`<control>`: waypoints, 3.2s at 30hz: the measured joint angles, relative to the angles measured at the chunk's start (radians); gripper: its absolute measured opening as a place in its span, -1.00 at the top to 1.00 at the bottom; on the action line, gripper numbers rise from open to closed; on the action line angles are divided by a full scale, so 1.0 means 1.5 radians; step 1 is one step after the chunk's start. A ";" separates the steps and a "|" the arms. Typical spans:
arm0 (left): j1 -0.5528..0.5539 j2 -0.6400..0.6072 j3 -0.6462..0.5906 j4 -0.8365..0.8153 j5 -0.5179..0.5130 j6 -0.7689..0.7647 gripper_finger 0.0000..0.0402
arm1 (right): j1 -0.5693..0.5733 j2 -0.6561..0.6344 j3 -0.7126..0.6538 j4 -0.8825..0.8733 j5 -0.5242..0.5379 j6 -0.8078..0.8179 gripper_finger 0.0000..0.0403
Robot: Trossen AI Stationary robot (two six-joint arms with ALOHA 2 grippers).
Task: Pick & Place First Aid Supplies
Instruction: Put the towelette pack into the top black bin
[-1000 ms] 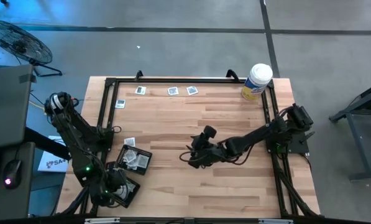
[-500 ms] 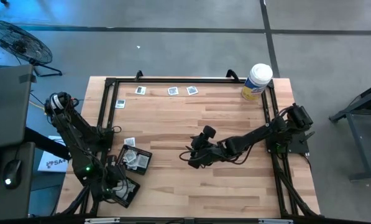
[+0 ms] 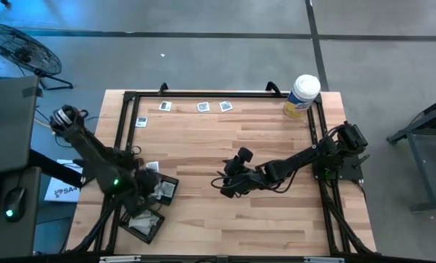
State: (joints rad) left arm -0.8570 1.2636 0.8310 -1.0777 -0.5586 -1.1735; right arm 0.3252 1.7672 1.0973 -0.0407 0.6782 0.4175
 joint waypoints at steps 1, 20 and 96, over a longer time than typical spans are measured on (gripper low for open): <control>0.023 -0.009 0.000 -0.001 -0.022 0.010 0.29 | 0.000 0.000 0.000 0.001 0.000 0.000 -0.04; 0.559 -0.047 -0.136 0.084 -0.221 -0.026 0.29 | 0.006 0.000 0.000 0.001 -0.005 0.007 -0.03; 0.962 0.041 -0.399 0.716 -0.094 0.252 1.00 | 0.023 0.000 0.000 0.001 0.004 0.005 -0.04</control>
State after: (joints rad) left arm 0.5856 1.3249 0.2324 -0.0038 -0.7000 -0.7948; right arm 0.3600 1.7672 1.0977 -0.0395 0.6846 0.4252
